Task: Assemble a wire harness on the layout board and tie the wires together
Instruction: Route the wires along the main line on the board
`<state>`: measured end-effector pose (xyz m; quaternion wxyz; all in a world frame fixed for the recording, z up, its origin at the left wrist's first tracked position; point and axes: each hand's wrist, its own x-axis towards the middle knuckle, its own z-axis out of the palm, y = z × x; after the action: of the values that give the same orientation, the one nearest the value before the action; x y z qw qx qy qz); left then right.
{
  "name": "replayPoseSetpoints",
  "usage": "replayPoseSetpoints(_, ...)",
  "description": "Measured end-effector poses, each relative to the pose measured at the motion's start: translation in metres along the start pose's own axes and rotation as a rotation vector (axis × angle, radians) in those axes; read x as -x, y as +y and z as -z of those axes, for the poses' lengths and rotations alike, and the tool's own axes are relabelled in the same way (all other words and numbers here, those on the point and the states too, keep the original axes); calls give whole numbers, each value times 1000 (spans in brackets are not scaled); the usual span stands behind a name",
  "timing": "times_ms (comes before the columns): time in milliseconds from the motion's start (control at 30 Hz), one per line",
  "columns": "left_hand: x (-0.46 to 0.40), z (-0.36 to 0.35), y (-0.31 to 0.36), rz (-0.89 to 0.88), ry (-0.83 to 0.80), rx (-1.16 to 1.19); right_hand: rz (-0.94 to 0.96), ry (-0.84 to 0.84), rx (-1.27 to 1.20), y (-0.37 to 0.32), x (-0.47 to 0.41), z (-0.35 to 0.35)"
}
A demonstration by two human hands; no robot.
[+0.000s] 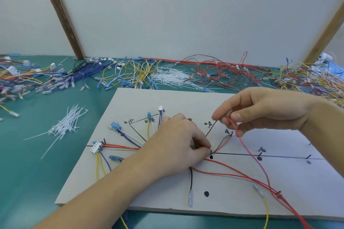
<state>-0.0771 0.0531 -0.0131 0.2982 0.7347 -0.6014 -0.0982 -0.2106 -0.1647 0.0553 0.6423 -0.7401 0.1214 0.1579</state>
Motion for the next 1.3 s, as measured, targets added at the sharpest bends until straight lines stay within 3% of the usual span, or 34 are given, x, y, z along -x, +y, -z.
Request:
replayPoseSetpoints(133,-2,10,-2,-4,64,93,81,249,-18,10,-24,-15)
replayPoseSetpoints(267,-8,29,-11,175,353,310,159,462,143,11,-54,-30)
replayPoseSetpoints(467,-13,32,-19,359,436,422,153,499,343,9,-78,-41)
replayPoseSetpoints(600,-12,33,-24,360,518,284,138,485,398,7,-85,-41)
replayPoseSetpoints(733,-12,37,-26,338,452,223,88,495,444,3,-90,-42)
replayPoseSetpoints(933,-7,37,-16,161,235,190,64,496,413,-1,-91,-43)
replayPoseSetpoints(1167,-3,41,-15,150,17,85,11,501,532,-11,-87,-48)
replayPoseSetpoints(1300,0,42,-11,56,-23,113,57,477,509,-9,-74,-60)
